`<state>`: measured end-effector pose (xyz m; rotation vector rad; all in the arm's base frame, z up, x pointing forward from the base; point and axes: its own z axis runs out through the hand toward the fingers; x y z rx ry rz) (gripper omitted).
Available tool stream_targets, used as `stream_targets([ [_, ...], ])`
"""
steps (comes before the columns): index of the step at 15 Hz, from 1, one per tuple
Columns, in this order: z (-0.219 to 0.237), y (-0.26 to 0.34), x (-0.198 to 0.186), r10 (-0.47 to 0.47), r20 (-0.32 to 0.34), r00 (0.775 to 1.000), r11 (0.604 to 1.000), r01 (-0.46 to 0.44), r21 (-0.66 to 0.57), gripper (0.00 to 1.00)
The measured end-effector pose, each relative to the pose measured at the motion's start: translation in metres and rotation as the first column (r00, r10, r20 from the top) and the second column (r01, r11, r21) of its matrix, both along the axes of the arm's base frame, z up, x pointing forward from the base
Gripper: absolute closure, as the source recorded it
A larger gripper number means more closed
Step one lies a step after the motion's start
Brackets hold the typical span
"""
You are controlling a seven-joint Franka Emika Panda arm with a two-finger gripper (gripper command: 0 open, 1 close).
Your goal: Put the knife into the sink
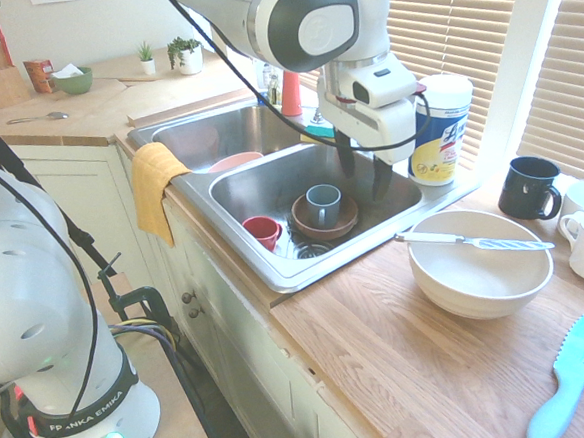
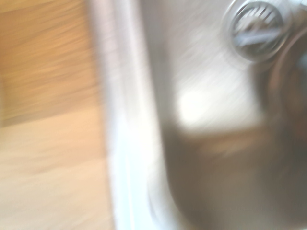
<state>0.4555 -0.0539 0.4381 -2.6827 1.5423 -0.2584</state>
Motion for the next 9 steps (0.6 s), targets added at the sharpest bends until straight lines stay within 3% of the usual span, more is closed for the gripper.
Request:
stream_targets([
  [5, -0.007, -0.103, 0.007, -0.217, -0.021, 0.976, 0.976, 0.217, -0.029, 0.00],
  [8, -0.023, -0.123, 0.009, -0.280, -0.032, 0.959, 0.960, 0.279, -0.029, 0.00],
  [9, -0.027, -0.123, 0.010, -0.287, -0.035, 0.957, 0.958, 0.286, -0.028, 1.00],
])
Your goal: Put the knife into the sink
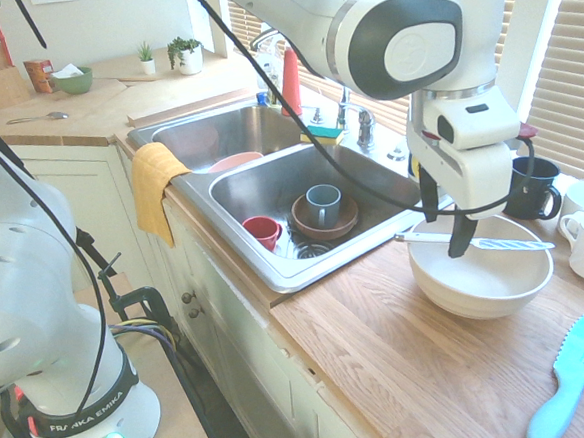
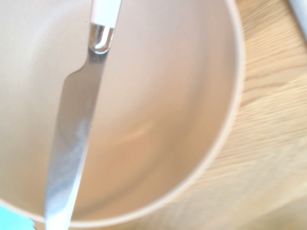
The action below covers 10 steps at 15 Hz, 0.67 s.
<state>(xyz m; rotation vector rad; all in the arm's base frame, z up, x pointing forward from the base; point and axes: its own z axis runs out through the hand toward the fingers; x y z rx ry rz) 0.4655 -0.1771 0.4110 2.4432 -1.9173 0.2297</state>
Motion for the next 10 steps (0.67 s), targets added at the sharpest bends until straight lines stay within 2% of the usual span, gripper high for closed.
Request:
stream_targets([
  [10, -0.0100, 0.0084, 0.0015, 0.012, -0.006, 1.000, 1.000, -0.012, 0.008, 1.00],
])
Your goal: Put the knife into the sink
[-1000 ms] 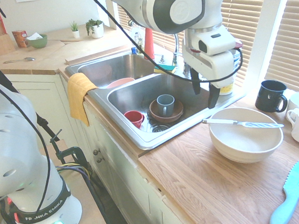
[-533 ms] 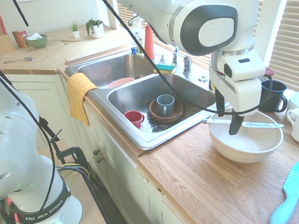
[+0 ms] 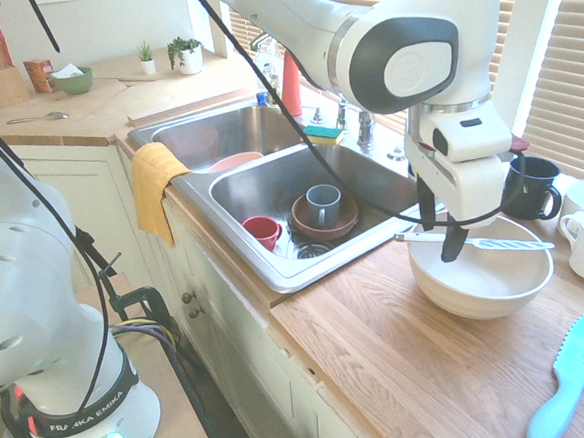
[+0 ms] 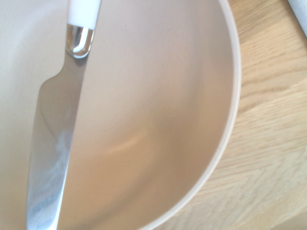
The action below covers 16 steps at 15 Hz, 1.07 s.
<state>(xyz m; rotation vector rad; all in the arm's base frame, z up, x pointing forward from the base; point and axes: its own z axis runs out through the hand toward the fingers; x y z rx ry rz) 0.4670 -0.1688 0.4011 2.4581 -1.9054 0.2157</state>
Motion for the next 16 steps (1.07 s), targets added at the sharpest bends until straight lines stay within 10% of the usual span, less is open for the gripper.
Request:
stream_targets([
  [16, -0.0072, -0.0047, -0.0057, 0.010, -0.011, 1.000, 1.000, -0.009, 0.009, 1.00],
])
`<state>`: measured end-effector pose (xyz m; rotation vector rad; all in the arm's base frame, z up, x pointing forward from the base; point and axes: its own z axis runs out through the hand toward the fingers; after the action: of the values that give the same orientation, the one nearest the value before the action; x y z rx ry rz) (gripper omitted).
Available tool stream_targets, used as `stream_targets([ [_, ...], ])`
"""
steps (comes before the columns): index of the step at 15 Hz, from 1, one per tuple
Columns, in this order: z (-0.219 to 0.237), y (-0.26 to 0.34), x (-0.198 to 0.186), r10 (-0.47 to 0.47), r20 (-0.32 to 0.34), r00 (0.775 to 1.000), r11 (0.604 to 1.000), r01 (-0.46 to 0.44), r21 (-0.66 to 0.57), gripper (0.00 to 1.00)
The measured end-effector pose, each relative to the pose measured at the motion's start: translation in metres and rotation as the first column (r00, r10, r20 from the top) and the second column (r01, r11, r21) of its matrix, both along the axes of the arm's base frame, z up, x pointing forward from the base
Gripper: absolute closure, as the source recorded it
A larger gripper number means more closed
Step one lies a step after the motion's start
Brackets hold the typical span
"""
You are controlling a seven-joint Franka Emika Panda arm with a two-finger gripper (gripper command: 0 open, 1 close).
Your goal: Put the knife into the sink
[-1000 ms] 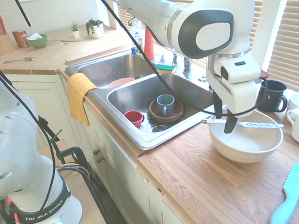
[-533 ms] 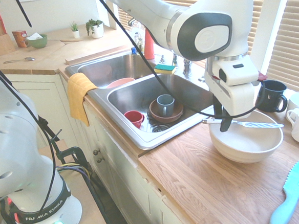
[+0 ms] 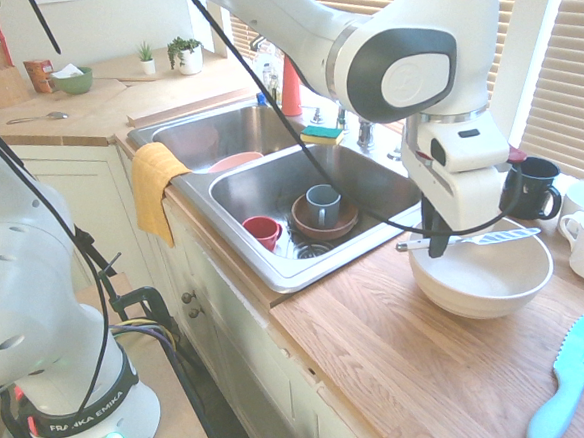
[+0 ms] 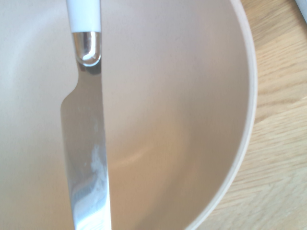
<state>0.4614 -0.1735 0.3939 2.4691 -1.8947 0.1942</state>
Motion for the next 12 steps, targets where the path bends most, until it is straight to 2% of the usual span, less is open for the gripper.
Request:
stream_targets([
  [2, 0.009, 0.004, 0.001, 0.016, 0.017, 1.000, 1.000, -0.015, -0.002, 1.00],
  [4, 0.037, 0.027, 0.003, 0.060, 0.059, 0.996, 0.998, -0.060, -0.008, 1.00],
  [7, 0.070, 0.110, 0.010, 0.211, 0.093, 0.973, 0.977, -0.211, -0.018, 1.00],
  [9, 0.058, 0.178, 0.014, 0.313, 0.075, 0.947, 0.950, -0.312, -0.024, 1.00],
  [12, 0.005, 0.254, 0.008, 0.424, 0.044, 0.904, 0.906, -0.424, -0.016, 1.00],
])
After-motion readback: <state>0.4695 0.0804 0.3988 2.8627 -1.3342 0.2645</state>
